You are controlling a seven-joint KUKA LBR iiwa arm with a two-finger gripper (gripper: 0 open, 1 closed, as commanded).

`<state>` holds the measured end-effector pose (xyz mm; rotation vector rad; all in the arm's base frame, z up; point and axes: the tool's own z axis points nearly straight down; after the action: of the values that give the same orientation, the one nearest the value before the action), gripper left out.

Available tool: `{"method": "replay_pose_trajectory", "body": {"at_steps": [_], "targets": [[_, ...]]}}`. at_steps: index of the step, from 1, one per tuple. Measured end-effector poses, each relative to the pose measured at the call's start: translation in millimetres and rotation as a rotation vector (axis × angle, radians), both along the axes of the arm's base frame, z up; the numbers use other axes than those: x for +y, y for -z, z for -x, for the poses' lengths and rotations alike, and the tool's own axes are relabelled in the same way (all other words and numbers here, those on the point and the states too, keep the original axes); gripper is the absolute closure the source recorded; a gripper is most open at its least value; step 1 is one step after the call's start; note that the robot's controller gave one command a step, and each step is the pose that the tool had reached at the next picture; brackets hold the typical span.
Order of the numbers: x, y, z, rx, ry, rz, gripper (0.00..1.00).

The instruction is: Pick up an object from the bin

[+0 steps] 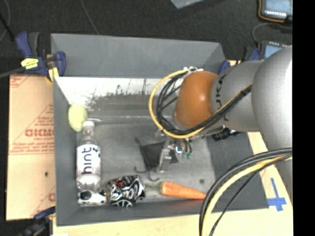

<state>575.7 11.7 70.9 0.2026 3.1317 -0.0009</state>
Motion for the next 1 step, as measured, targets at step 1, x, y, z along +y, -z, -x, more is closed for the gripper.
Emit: {"method": "replay_pose_trajectory", "body": {"at_steps": [1], "targets": [[-1.9, -0.8, 0.2, -0.001, 0.078, -0.003, 1.0]]}}
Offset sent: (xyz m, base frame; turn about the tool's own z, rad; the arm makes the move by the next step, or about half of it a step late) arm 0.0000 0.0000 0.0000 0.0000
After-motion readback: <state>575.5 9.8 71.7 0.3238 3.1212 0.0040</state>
